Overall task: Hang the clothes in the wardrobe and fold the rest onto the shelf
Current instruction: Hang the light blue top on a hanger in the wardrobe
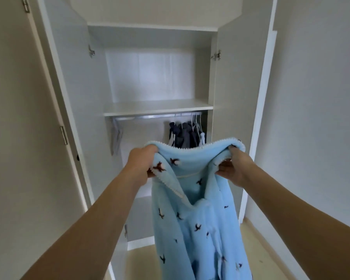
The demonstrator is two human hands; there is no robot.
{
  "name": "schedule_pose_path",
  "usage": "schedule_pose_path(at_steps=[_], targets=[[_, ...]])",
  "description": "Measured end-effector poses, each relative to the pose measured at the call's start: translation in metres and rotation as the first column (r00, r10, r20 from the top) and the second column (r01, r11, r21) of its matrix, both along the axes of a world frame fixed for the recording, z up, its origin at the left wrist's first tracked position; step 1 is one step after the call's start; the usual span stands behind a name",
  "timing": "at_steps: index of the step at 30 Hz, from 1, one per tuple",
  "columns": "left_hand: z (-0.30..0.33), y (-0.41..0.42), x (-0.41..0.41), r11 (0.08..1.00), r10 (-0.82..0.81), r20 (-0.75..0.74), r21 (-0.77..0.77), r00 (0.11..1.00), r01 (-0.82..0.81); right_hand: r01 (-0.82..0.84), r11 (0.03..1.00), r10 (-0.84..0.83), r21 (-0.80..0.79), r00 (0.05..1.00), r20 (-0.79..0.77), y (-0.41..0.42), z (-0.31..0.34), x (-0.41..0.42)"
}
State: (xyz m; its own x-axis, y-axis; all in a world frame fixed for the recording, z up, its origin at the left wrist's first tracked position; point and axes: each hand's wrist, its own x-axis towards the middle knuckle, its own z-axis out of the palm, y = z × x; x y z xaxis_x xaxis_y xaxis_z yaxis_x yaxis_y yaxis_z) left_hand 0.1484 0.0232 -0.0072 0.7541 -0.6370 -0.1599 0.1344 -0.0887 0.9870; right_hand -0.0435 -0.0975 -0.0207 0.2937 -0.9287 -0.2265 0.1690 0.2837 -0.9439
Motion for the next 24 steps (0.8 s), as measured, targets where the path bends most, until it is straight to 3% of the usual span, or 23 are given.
schedule_pose_path(at_steps=[8,15,24], targets=[[-0.007,-0.091,0.107,0.999,-0.039,-0.04,0.009,0.998,0.039,0.063,0.997,-0.063,-0.038,0.998,0.01,-0.096,0.015,0.117],[-0.034,-0.165,0.185,0.996,-0.046,-0.083,0.069,0.995,0.052,-0.033,0.993,0.007,0.117,0.976,0.217,-0.173,0.006,0.219],[-0.058,-0.253,0.283,0.905,-0.254,0.019,0.357,0.967,0.23,-0.227,0.958,0.157,0.173,0.926,0.343,-0.291,-0.014,0.318]])
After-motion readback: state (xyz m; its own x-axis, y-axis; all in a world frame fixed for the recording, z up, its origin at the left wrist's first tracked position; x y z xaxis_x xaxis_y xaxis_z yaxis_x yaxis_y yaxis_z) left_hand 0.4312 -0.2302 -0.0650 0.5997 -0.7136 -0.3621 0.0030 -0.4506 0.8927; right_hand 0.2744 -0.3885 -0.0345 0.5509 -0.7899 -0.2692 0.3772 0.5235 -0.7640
